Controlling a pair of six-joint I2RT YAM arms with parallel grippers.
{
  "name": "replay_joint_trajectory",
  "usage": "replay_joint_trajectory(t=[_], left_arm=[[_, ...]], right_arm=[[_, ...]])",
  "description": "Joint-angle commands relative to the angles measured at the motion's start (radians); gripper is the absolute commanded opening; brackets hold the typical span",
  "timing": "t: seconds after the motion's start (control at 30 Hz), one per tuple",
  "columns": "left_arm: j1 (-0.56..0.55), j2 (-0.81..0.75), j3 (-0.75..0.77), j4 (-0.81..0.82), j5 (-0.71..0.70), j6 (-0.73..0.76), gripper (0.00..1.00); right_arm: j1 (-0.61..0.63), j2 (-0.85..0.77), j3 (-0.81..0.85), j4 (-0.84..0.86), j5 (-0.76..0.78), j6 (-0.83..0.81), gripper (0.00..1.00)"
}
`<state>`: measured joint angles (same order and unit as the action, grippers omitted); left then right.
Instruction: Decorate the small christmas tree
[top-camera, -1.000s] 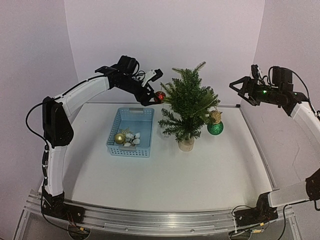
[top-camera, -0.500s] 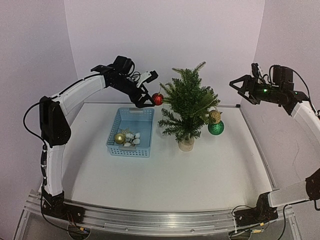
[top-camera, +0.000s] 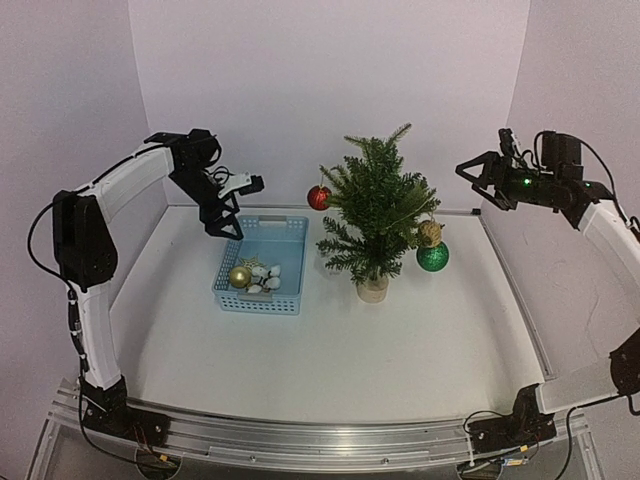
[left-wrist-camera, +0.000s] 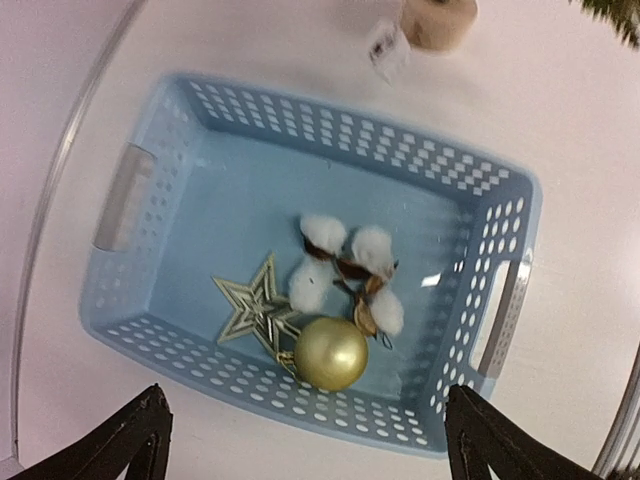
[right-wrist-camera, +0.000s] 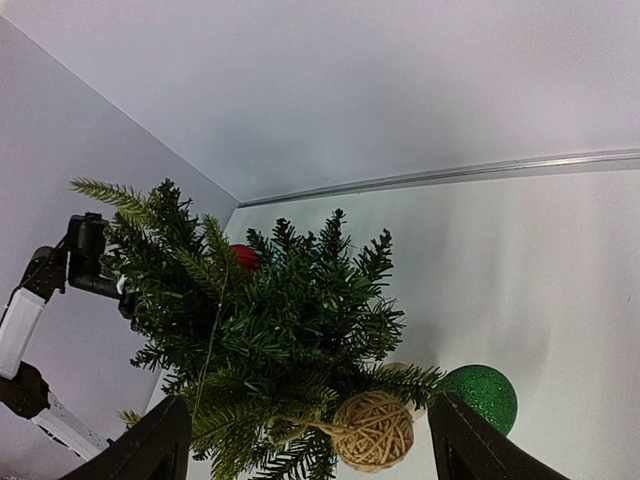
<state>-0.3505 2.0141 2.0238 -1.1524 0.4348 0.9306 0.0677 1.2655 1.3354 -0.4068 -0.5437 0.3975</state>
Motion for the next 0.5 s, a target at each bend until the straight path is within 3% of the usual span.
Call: replay_joint_trajectory(t=[0.0, 0.23, 0.47], left_arm=[[-0.022, 0.099, 0.014, -0.125, -0.132, 0.273, 0.93], [-0.098, 0.195, -0.021, -0.113, -0.273, 0.45, 0.86], [-0.099, 0.222, -0.04, -0.066, -0.357, 0.516, 0.84]], right_arm=[[-0.002, -0.006, 0.02, 0.04, -0.019, -0.003, 0.82], [-0.003, -0.037, -0.004, 0.041, -0.009, 0.002, 0.82], [-0.003, -0.079, -0.037, 0.04, 0.011, 0.005, 0.82]])
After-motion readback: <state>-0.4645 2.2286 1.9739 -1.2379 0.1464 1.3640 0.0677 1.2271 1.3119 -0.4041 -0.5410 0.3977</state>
